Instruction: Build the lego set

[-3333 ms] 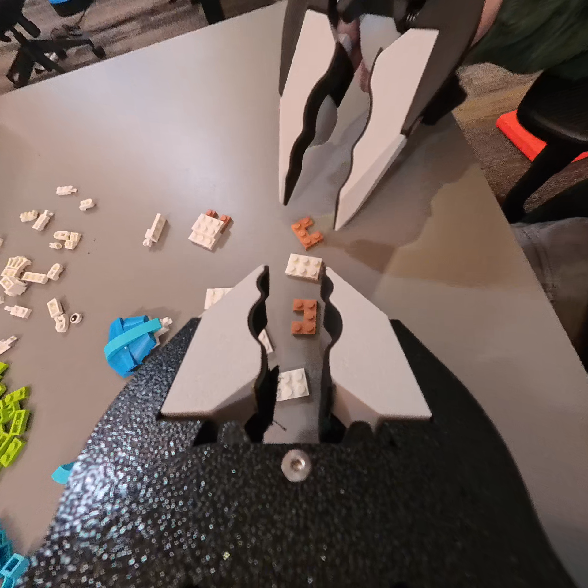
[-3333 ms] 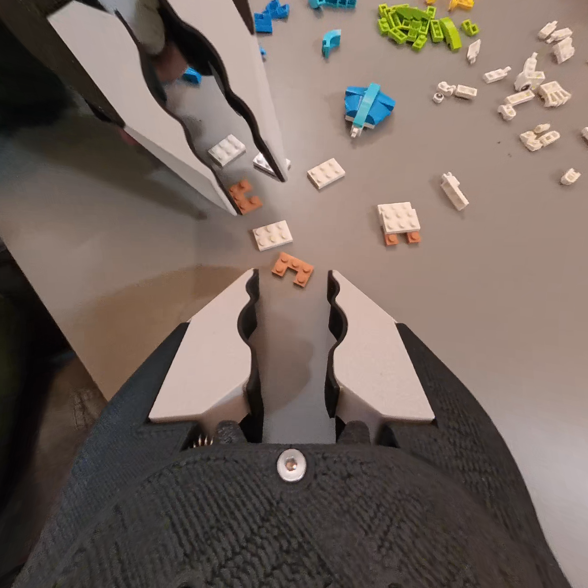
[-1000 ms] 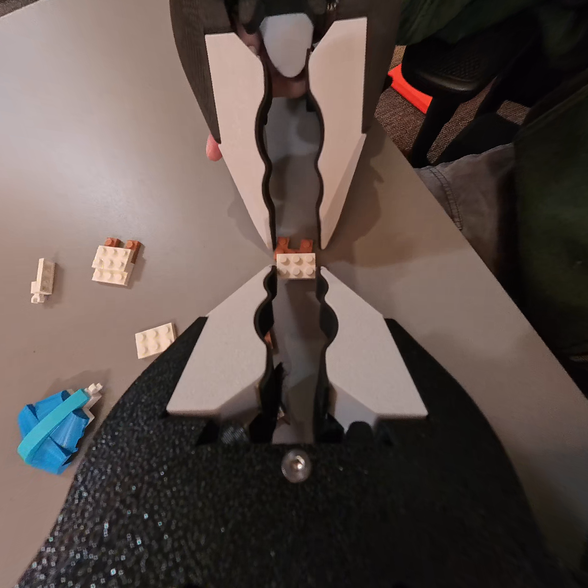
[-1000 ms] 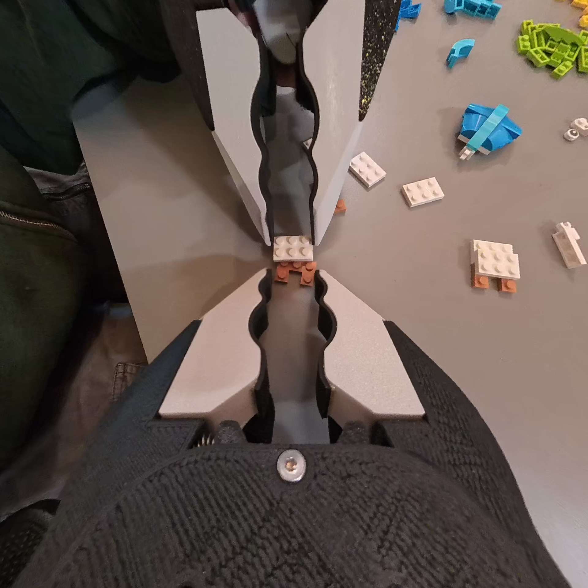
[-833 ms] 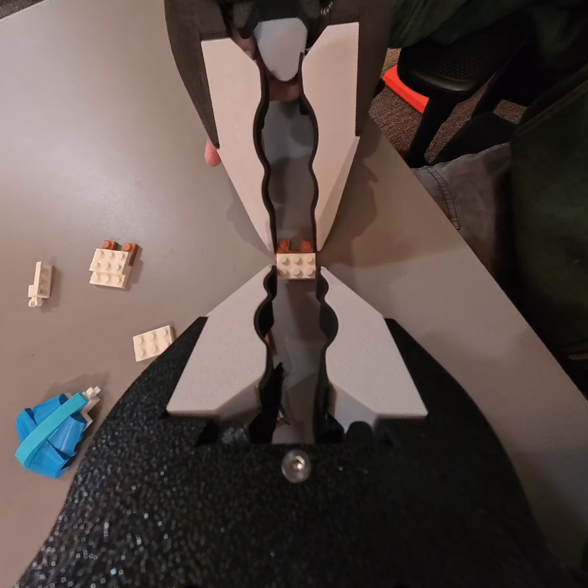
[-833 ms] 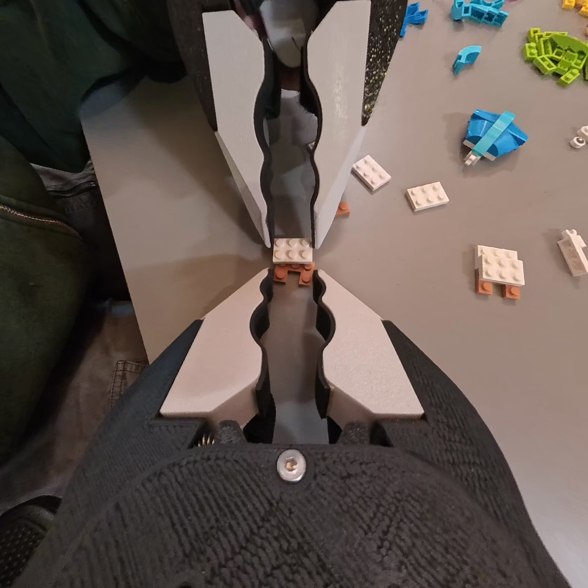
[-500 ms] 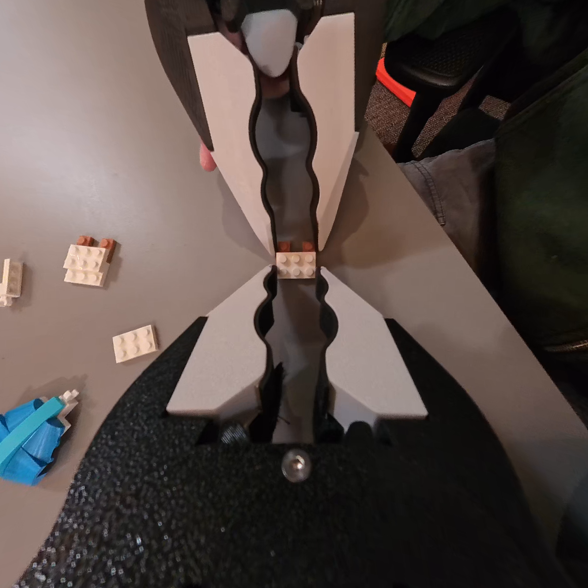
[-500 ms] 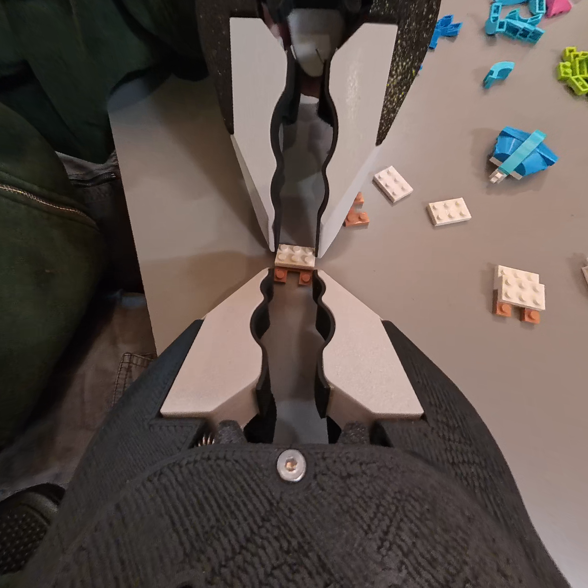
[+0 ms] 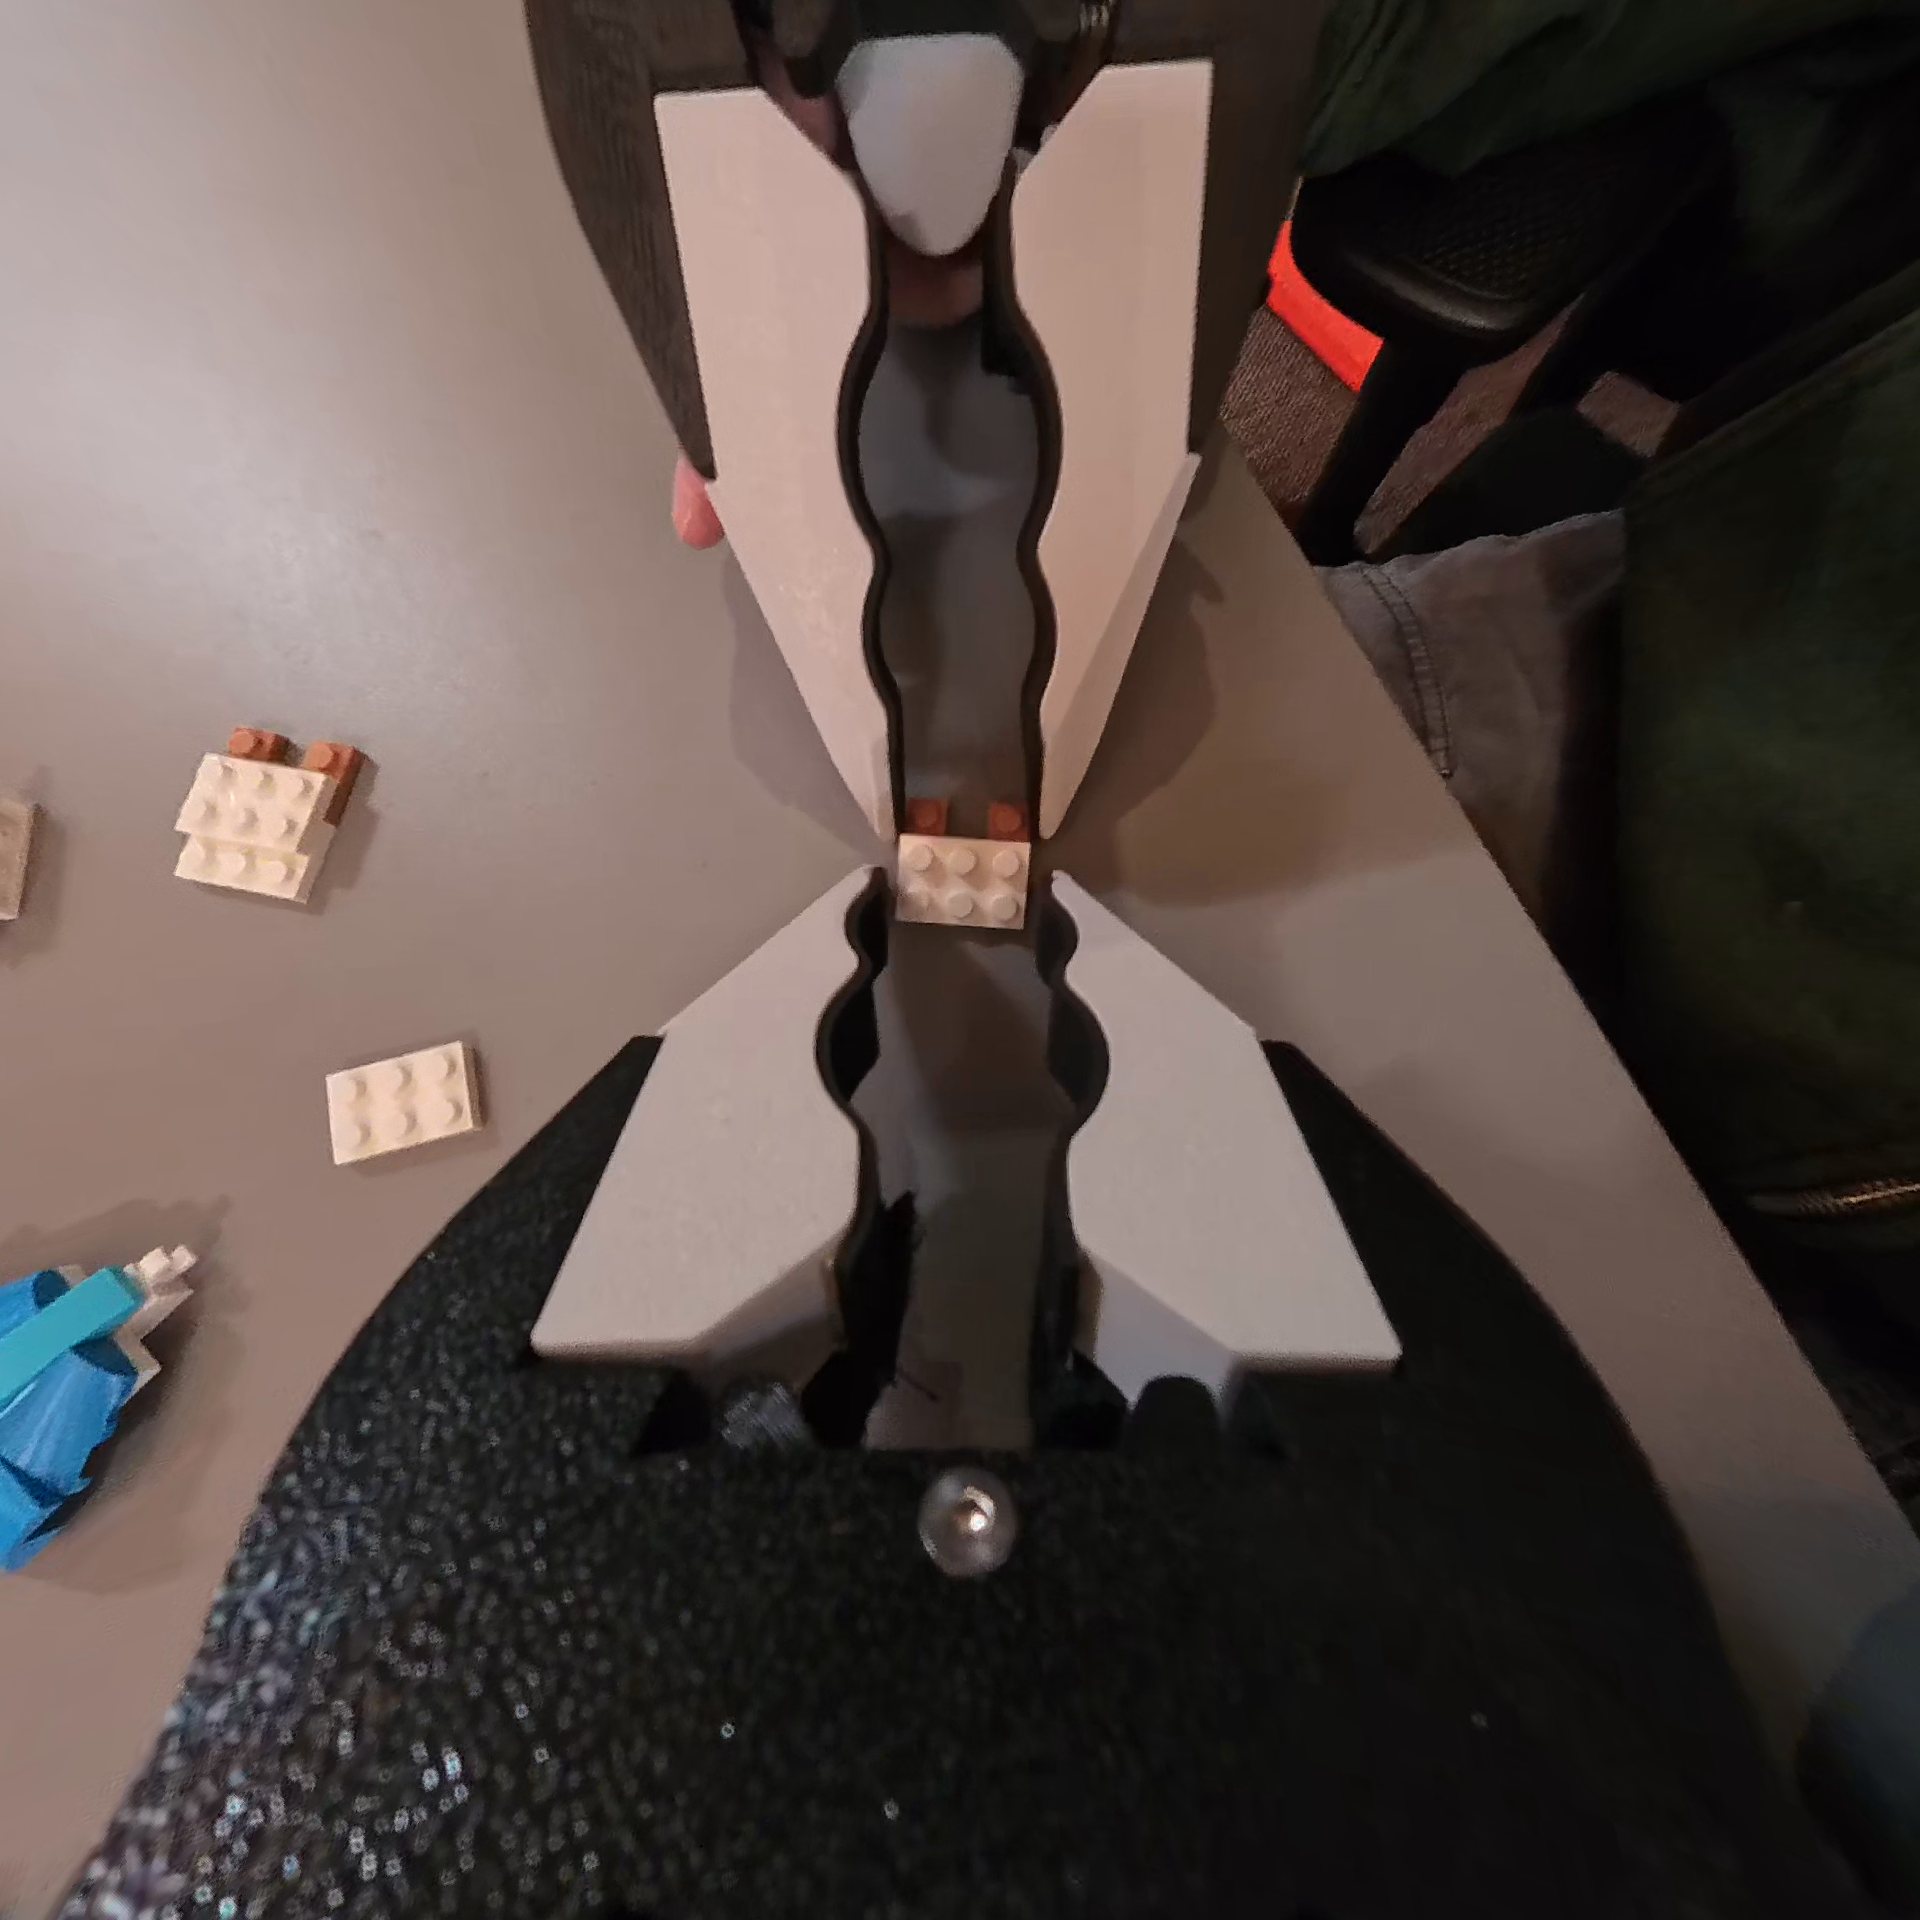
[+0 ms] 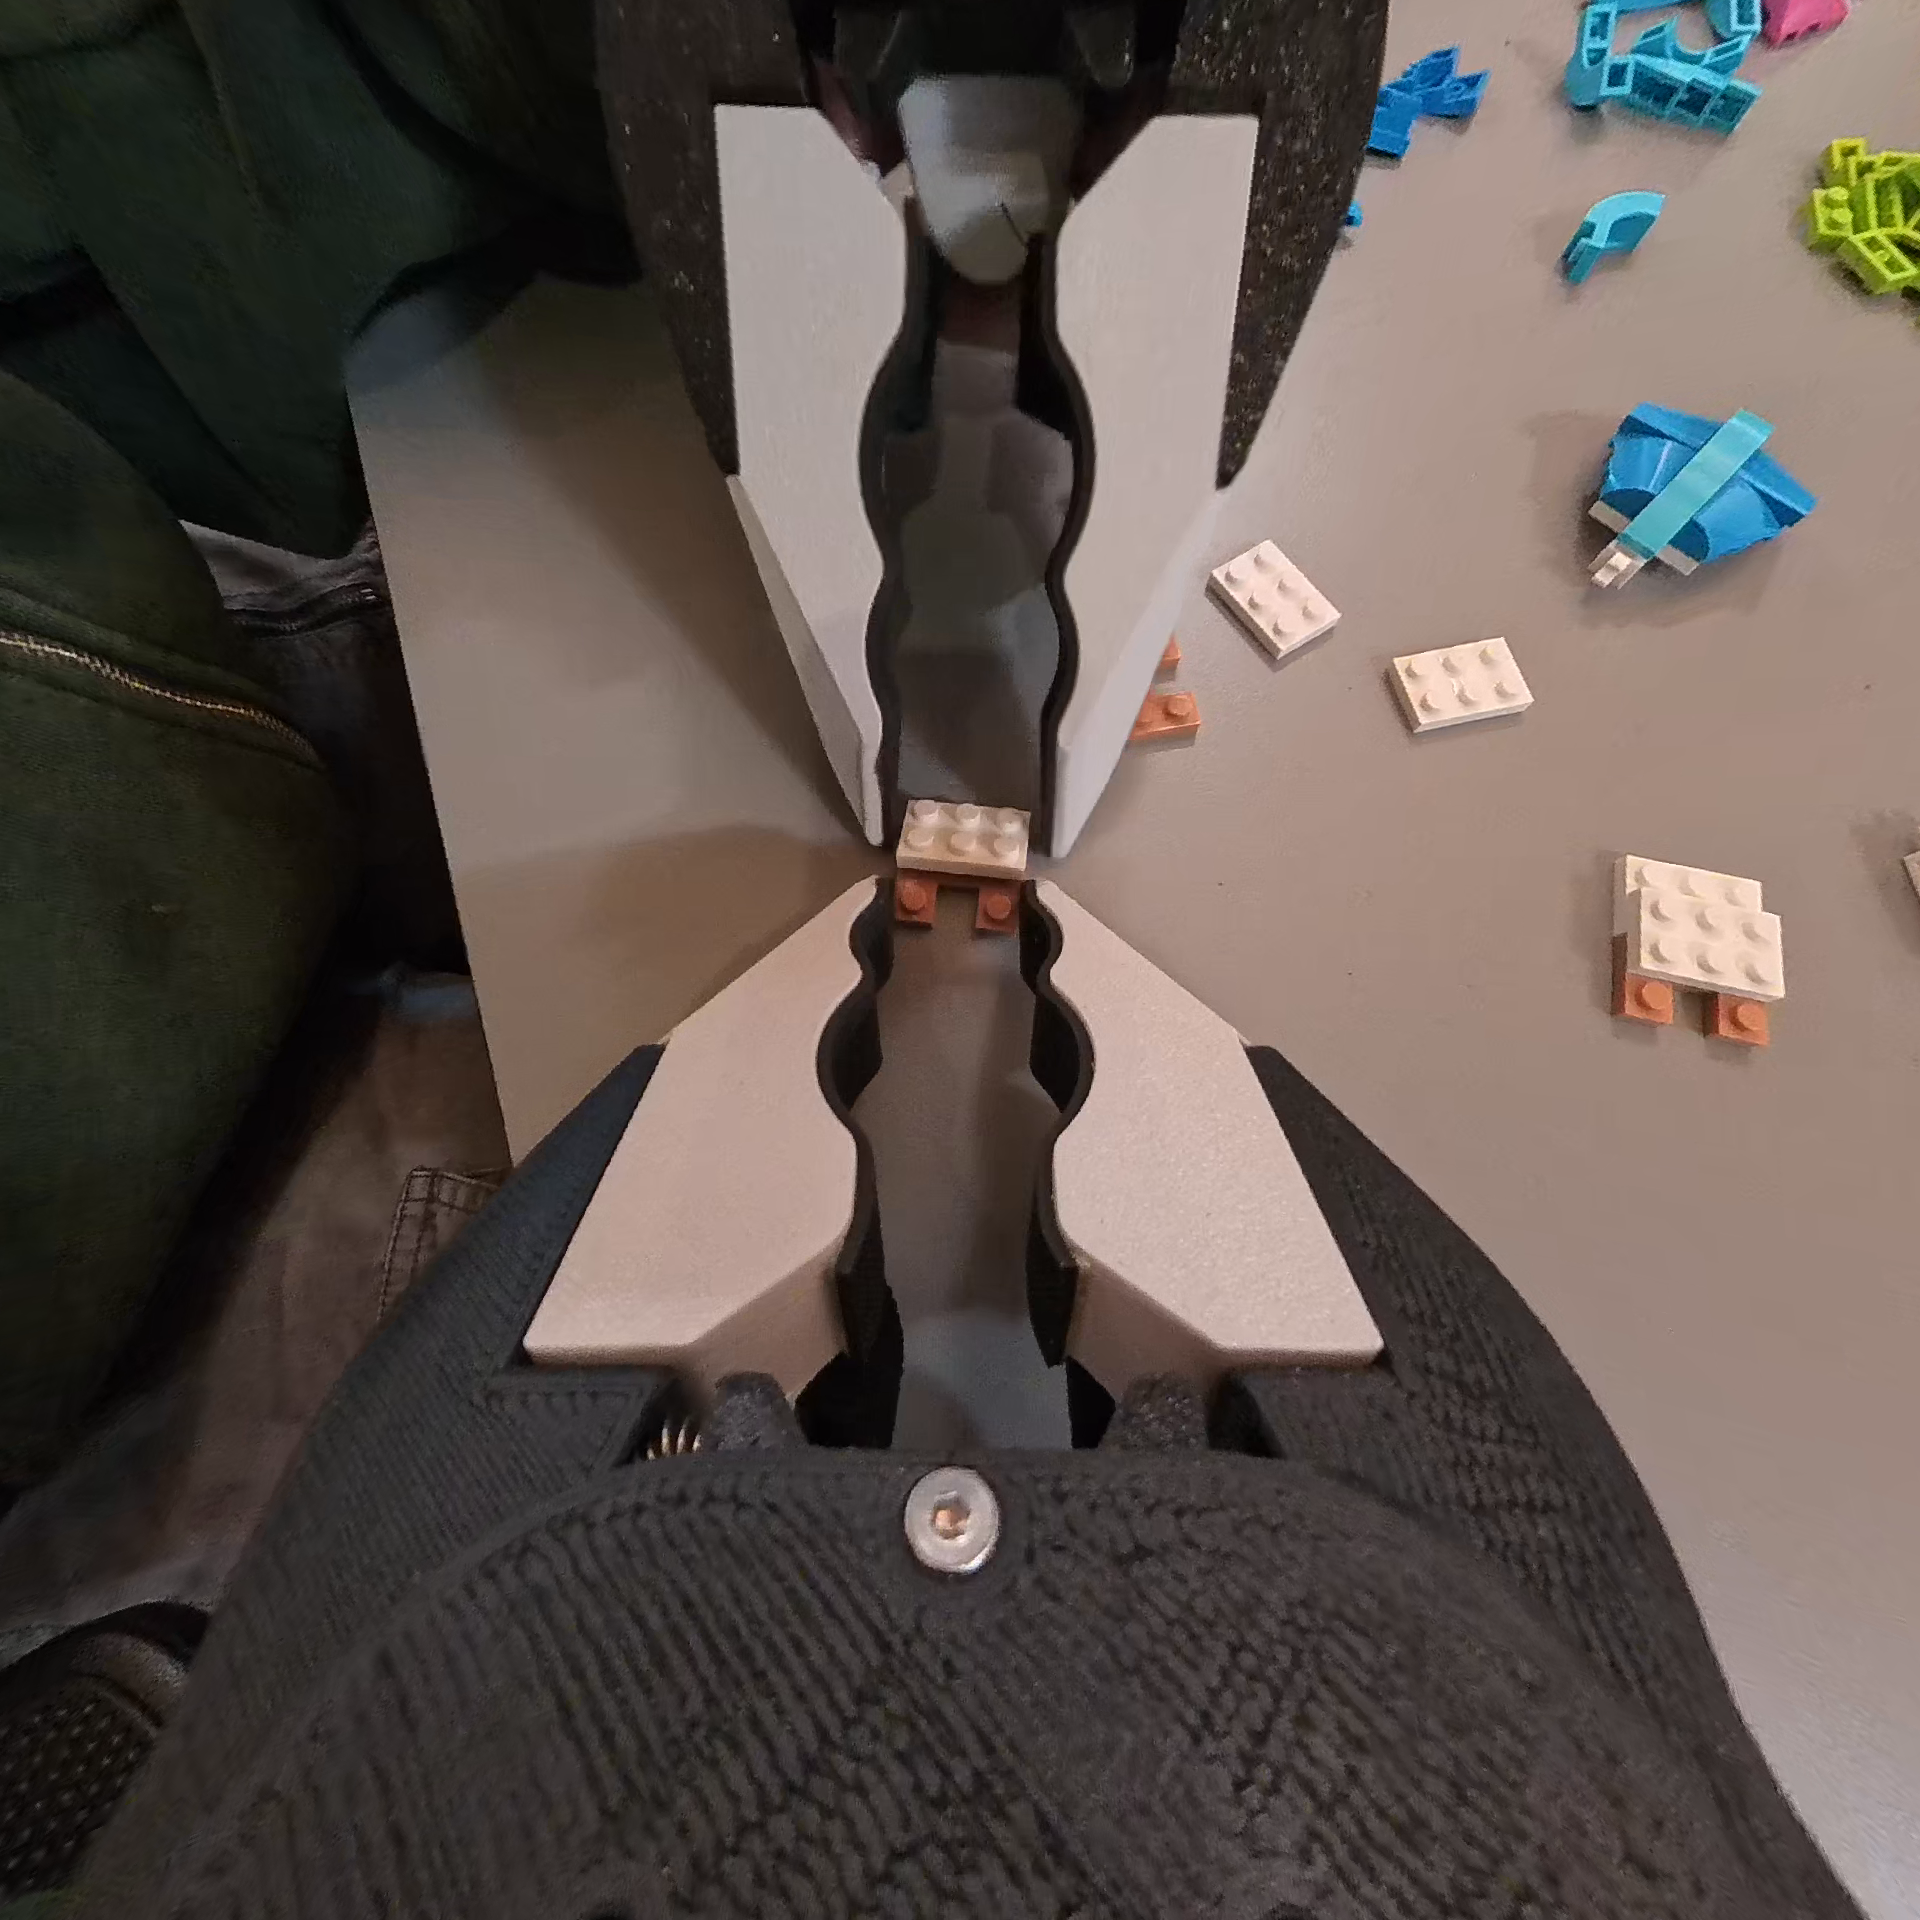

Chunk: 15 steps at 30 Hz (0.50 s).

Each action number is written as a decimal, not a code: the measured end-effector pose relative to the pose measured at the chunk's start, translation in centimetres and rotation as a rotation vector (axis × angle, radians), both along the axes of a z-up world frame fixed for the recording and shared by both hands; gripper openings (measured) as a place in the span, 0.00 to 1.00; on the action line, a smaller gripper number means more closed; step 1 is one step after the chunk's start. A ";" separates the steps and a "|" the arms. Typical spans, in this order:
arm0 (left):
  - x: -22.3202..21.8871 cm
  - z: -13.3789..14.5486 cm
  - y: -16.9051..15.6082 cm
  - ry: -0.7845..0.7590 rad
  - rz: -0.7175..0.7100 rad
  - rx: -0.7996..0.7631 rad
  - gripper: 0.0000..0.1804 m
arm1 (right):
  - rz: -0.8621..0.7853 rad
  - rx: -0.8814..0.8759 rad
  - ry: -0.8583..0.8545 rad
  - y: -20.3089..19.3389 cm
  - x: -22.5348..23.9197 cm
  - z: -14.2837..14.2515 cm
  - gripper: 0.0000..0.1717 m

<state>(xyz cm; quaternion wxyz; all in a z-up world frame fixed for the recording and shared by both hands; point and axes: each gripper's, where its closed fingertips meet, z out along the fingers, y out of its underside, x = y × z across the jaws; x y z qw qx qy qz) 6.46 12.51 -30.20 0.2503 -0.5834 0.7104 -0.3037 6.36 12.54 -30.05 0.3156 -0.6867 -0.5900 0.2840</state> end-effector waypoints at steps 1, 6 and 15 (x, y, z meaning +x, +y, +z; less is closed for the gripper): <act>0.0 0.0 0.1 -0.001 0.009 -0.015 0.16 | -0.005 -0.001 0.000 0.1 0.0 0.0 0.14; -0.3 0.0 0.2 -0.007 0.028 -0.034 0.16 | -0.023 -0.002 0.000 0.3 0.0 0.0 0.14; -1.1 0.6 0.4 -0.027 0.024 0.019 0.14 | -0.036 -0.008 0.003 0.4 0.0 0.0 0.14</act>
